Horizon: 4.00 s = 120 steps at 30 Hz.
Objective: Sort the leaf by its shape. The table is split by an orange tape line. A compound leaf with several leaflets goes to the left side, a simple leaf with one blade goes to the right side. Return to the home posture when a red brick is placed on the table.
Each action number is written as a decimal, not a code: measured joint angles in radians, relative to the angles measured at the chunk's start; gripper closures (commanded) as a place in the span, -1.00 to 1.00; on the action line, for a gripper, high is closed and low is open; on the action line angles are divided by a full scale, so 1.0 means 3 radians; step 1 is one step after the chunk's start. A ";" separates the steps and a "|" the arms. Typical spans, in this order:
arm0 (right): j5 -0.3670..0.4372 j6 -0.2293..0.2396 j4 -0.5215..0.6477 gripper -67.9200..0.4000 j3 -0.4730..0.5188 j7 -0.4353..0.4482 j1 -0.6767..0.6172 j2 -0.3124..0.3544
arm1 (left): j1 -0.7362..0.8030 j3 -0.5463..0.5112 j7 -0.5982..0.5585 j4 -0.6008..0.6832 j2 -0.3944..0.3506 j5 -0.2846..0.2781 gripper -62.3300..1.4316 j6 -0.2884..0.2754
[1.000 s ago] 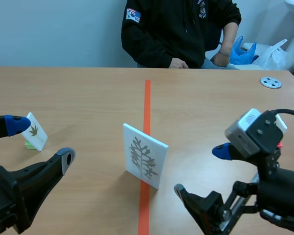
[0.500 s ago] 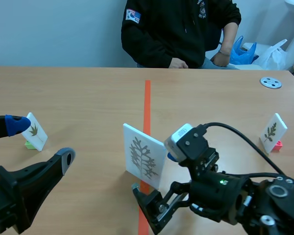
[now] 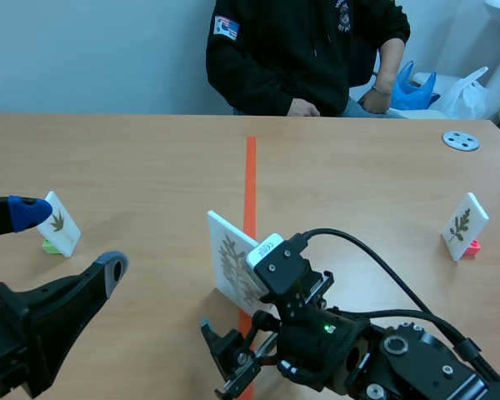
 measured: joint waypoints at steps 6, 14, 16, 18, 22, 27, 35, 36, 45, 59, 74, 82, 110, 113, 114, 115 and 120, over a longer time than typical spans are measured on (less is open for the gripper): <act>-0.0006 0.0000 0.0000 0.57 0.0001 0.0000 0.0000 0.0009 | 0.0000 0.0000 0.0000 0.0000 0.0000 0.0000 -1.00 0.0000; -0.0006 0.0000 0.0000 0.95 0.0004 0.0057 -0.0001 0.0009 | 0.0000 0.0000 0.0000 0.0000 0.0000 0.0000 -1.00 0.0000; -0.0006 0.0000 0.0006 0.95 0.0004 0.0076 -0.0001 0.0009 | 0.0000 0.0000 0.0001 0.0000 0.0000 0.0000 -1.00 0.0000; -0.0008 0.0003 0.0031 0.95 0.0034 0.0075 -0.0009 0.0009 | 0.0000 0.0000 0.0001 0.0000 0.0000 0.0000 -1.00 0.0000; -0.0009 0.0001 0.0169 0.95 0.0239 0.0070 -0.0037 0.0008 | 0.0000 0.0000 0.0001 0.0000 0.0000 0.0000 -1.00 0.0000; -0.0008 0.0001 0.0437 0.95 0.0628 -0.0061 -0.0037 0.0009 | 0.0000 0.0000 0.0001 0.0000 0.0000 0.0000 -1.00 0.0000; 0.0006 0.0001 0.0768 0.95 0.1326 -0.0205 -0.0224 0.0008 | -0.0001 0.0000 0.0001 0.0000 0.0000 0.0000 -1.00 0.0000; 0.0058 0.0003 0.0777 0.95 0.1410 -0.0256 -0.0253 0.0008 | -0.0001 0.0000 0.0001 0.0000 0.0000 0.0000 -1.00 0.0000; 0.0713 0.0078 0.0811 0.95 0.2115 -0.0596 -0.0425 0.0008 | -0.0001 0.0000 0.0001 0.0000 0.0000 0.0000 -1.00 0.0000; 0.0921 0.0048 0.0532 0.95 0.2314 -0.0649 -0.0333 -0.0001 | -0.0001 0.0000 0.0001 0.0000 0.0000 0.0000 -1.00 0.0000; 0.0656 -0.0099 -0.0417 0.95 0.2313 -0.0376 0.0104 -0.0094 | -0.0001 0.0000 0.0000 0.0000 0.0000 0.0000 -1.00 0.0000; 0.0629 -0.0336 -0.0465 0.86 0.2313 -0.0338 0.0126 -0.0102 | -0.0001 0.0000 0.0000 0.0000 0.0000 0.0000 -1.00 0.0001; 0.0605 -0.0346 0.0120 -0.97 0.2756 -0.0165 0.0005 -0.0102 | -0.0001 0.0000 0.0001 0.0000 0.0000 0.0000 -1.00 0.0000; 0.0605 -0.0322 0.0439 -0.97 0.2819 -0.0304 -0.0089 -0.0102 | -0.0001 0.0000 0.0001 0.0000 0.0000 0.0000 -1.00 0.0000; 0.0605 -0.0308 0.0561 -0.97 0.2841 -0.0371 -0.0125 -0.0102 | -0.0001 0.0000 0.0001 0.0000 0.0000 0.0000 -1.00 0.0000; 0.0604 -0.0282 0.0706 -0.97 0.2866 -0.0451 -0.0169 -0.0102 | -0.0001 0.0000 0.0001 0.0000 0.0000 0.0000 -1.00 0.0000; 0.0607 -0.0136 0.1470 -0.97 0.3038 -0.0713 -0.0482 -0.0102 | -0.0001 0.0000 0.0000 0.0000 0.0000 0.0000 -1.00 0.0000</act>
